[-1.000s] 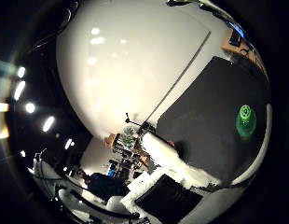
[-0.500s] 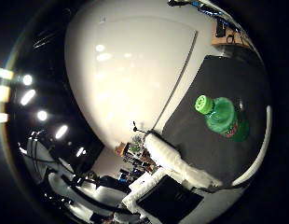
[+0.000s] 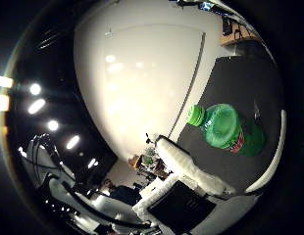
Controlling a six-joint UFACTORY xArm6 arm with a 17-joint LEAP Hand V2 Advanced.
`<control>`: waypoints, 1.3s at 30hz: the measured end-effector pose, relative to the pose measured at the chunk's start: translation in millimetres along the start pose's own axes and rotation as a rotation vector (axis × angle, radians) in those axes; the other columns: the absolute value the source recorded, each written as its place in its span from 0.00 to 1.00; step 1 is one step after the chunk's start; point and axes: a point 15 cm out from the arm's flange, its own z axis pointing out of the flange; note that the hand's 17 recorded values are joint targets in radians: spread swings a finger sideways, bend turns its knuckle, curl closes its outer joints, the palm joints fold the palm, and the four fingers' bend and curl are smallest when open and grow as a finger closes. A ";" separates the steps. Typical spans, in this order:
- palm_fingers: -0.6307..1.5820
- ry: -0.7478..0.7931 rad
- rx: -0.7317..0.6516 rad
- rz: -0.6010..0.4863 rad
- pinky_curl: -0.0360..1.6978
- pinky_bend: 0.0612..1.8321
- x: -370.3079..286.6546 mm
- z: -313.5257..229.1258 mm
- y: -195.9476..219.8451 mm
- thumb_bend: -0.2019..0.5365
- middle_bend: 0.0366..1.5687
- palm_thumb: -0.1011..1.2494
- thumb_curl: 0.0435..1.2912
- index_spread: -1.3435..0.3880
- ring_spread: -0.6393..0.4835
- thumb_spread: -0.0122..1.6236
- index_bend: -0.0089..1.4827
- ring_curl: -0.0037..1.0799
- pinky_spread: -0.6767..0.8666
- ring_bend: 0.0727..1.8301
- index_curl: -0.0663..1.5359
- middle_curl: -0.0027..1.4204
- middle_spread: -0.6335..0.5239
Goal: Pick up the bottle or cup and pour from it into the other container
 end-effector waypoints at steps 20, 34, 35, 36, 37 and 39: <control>0.37 -0.004 -0.140 -0.041 0.02 0.49 20.2 84.5 9.8 0.24 0.19 0.50 0.23 0.65 0.67 0.63 0.11 0.18 0.71 0.31 0.22 0.25 0.57; 0.57 0.004 -0.378 -0.042 0.02 0.64 13.3 121.7 50.9 0.26 0.33 0.60 0.27 0.68 0.50 0.61 0.11 0.28 0.44 0.55 0.20 0.29 0.50; 0.67 -0.001 -0.396 -0.028 0.03 0.69 12.2 121.5 55.5 0.26 0.38 0.63 0.28 0.66 0.46 0.60 0.12 0.29 0.35 0.58 0.20 0.31 0.47; 0.78 -0.014 -0.417 -0.008 0.06 0.72 9.2 121.7 61.2 0.27 0.43 0.68 0.31 0.64 0.42 0.58 0.16 0.31 0.26 0.58 0.22 0.34 0.43; 0.80 -0.037 -0.450 0.023 0.07 0.73 4.0 122.0 69.9 0.27 0.45 0.70 0.32 0.63 0.41 0.56 0.18 0.33 0.24 0.59 0.23 0.36 0.42; 0.87 -0.103 -0.520 0.077 0.12 0.76 -8.9 123.5 87.6 0.27 0.53 0.77 0.36 0.59 0.40 0.50 0.33 0.37 0.24 0.61 0.30 0.41 0.40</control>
